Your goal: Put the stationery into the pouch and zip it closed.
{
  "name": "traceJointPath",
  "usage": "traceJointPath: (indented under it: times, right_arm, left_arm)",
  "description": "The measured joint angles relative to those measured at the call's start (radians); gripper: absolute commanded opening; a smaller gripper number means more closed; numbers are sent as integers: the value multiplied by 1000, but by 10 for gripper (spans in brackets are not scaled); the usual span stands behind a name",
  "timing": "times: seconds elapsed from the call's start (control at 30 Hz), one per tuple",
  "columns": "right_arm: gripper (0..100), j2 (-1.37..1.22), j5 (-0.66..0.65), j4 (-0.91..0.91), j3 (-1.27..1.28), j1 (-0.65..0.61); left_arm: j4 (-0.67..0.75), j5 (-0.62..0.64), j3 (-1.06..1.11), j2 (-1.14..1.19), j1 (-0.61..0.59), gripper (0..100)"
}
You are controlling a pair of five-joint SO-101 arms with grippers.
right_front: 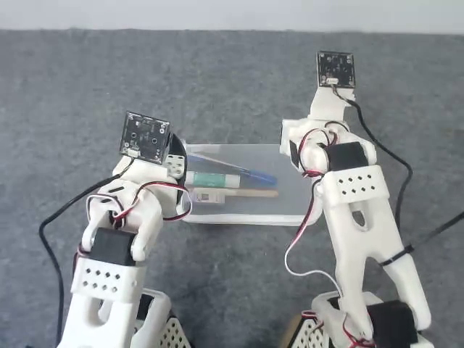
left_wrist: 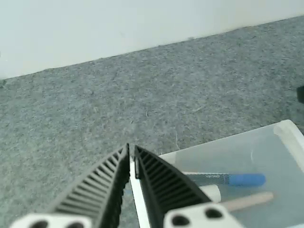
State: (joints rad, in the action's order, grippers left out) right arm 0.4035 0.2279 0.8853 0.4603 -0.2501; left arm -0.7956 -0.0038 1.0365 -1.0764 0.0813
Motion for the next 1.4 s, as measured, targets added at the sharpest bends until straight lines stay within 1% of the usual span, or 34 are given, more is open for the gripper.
traceJointPath:
  times: [0.07,0.17,0.23,0.3,0.53,0.63,0.73,0.77,0.83,1.1,1.4]
  right_arm:
    - [44,35,-26,-49,32,0]
    - [44,98,-127,-112,68,3]
    - [44,152,-180,-123,72,2]
    - [44,210,-198,-120,72,0]
    - [44,408,-203,-14,78,0]
    - [43,496,-203,43,126,0]
    - [2,597,-203,84,196,0]
    - [7,637,-203,91,222,0]
    - [6,717,-203,100,275,15]
    - [6,1045,-207,163,437,94]
    - [6,1336,-207,163,686,89]
  left_arm:
    - [3,0,0,0,0,12]
    - [46,0,0,0,0,12]
    - [68,0,0,0,-15,12]
    - [81,0,0,0,-35,12]
    - [94,8,0,0,-75,12]
    - [94,89,0,0,-77,12]
    - [94,193,0,0,-95,12]
    - [94,222,0,0,-98,12]
    - [94,255,12,0,-95,11]
    - [94,273,91,0,-101,10]
    - [94,273,144,0,-101,10]
